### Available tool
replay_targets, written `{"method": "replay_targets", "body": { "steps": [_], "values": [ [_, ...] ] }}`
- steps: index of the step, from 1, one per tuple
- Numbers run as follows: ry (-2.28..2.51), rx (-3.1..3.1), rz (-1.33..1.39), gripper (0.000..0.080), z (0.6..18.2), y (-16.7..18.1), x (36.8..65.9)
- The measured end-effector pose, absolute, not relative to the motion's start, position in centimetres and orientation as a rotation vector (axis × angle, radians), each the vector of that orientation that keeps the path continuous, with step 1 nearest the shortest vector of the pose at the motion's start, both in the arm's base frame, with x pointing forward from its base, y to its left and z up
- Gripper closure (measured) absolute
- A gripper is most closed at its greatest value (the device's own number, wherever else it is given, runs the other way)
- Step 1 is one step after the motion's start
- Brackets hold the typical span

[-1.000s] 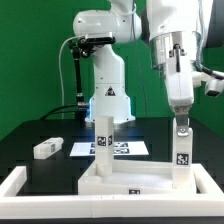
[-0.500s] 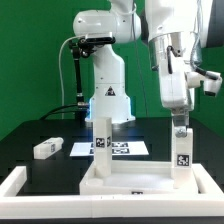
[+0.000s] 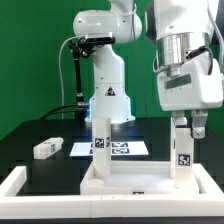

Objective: Assemble desk

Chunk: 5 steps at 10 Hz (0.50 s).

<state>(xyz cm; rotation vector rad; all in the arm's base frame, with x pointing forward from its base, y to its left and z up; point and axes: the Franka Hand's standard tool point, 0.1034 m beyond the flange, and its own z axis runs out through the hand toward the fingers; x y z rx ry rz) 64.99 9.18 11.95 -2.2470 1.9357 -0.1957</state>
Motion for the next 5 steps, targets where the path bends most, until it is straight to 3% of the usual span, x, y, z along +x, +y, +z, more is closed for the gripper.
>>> {"method": "replay_targets", "body": {
  "steps": [2, 5],
  "values": [
    [1.782, -2.384, -0.213, 0.0150, 11.9, 9.2, 65.0],
    [1.076, -2.855, -0.261, 0.0150, 10.9, 9.5, 64.7]
  ]
}}
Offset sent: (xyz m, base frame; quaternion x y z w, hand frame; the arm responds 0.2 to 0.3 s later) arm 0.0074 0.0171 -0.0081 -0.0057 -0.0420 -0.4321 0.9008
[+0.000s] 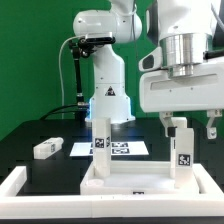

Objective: Assemble desk

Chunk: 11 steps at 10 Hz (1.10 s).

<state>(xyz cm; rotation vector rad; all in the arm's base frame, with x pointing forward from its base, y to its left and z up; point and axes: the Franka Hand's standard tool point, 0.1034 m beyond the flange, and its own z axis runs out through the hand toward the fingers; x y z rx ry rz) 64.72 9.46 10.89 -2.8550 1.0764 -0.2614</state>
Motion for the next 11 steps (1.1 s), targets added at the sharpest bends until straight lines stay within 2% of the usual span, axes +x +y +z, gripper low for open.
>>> {"method": "replay_targets", "body": {
  "steps": [2, 4, 5, 6, 7, 8, 9, 10, 11],
  "values": [
    [0.911, -2.924, -0.288, 0.0150, 10.04, 10.28, 63.93],
    [0.947, -2.911, -0.287, 0.0160, 10.11, 10.15, 64.03],
    [0.968, -2.903, -0.285, 0.0316, 10.09, 10.15, 64.02],
    [1.040, -2.871, -0.281, 0.0316, 10.08, 10.19, 64.01],
    [1.154, -2.817, -0.273, 0.0494, 10.07, 10.27, 63.99],
    [1.197, -2.793, -0.269, 0.0629, 10.06, 10.28, 63.99],
    [1.314, -2.727, -0.258, 0.0629, 10.05, 10.37, 63.97],
    [1.413, -2.665, -0.247, 0.0756, 10.05, 10.51, 63.95],
    [1.489, -2.614, -0.238, 0.0791, 10.04, 10.58, 63.94]
  ]
}}
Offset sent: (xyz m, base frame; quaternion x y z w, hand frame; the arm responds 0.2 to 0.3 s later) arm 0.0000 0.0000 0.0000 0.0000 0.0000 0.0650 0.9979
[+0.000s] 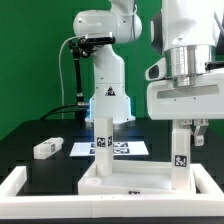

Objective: Assemble desk

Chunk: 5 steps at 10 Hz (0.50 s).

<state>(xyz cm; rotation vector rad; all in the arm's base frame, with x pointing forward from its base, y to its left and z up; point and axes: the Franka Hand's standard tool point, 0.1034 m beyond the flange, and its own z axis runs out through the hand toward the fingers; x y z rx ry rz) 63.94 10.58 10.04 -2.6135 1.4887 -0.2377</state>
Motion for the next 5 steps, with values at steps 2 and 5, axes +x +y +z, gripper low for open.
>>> {"method": "replay_targets", "body": {
  "steps": [2, 5],
  "values": [
    [1.458, -2.633, -0.240, 0.0798, 10.0, 10.6, 63.9],
    [1.340, -2.660, -0.253, 0.0798, 12.5, 9.4, 63.4]
  ]
}}
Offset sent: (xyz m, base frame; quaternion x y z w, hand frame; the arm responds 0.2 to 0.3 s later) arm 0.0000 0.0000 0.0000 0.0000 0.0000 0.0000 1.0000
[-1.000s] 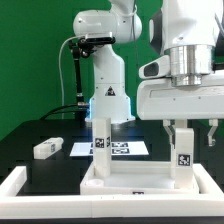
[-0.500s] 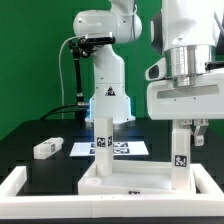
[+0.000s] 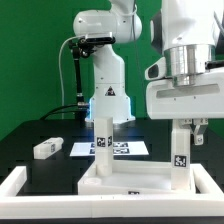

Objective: Assemble desk

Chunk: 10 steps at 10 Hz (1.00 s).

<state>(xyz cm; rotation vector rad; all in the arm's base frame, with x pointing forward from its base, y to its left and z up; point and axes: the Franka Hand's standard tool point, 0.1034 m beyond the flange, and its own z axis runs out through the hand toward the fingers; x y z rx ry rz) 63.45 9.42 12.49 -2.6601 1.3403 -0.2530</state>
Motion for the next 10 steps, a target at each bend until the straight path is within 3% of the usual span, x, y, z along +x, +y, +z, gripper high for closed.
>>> {"method": "replay_targets", "body": {
  "steps": [1, 2, 3, 4, 5, 6, 7, 9, 10],
  "values": [
    [1.301, -2.638, -0.251, 0.0709, 15.1, 8.0, 62.5],
    [1.298, -2.630, -0.243, 0.0709, 16.0, 6.9, 61.9],
    [1.306, -2.634, -0.238, 0.0508, 15.4, 7.1, 61.9],
    [1.303, -2.637, -0.237, 0.0371, 15.3, 7.2, 61.9],
    [1.305, -2.636, -0.237, 0.0371, 15.3, 7.1, 61.9],
    [1.305, -2.637, -0.236, 0.0211, 15.3, 7.1, 61.9],
    [1.305, -2.638, -0.236, 0.0167, 15.2, 7.1, 61.8],
    [1.220, -2.678, -0.247, 0.0153, 15.3, 6.4, 61.4],
    [1.129, -2.711, -0.252, 0.0150, 15.7, 4.3, 59.8]
  ]
}}
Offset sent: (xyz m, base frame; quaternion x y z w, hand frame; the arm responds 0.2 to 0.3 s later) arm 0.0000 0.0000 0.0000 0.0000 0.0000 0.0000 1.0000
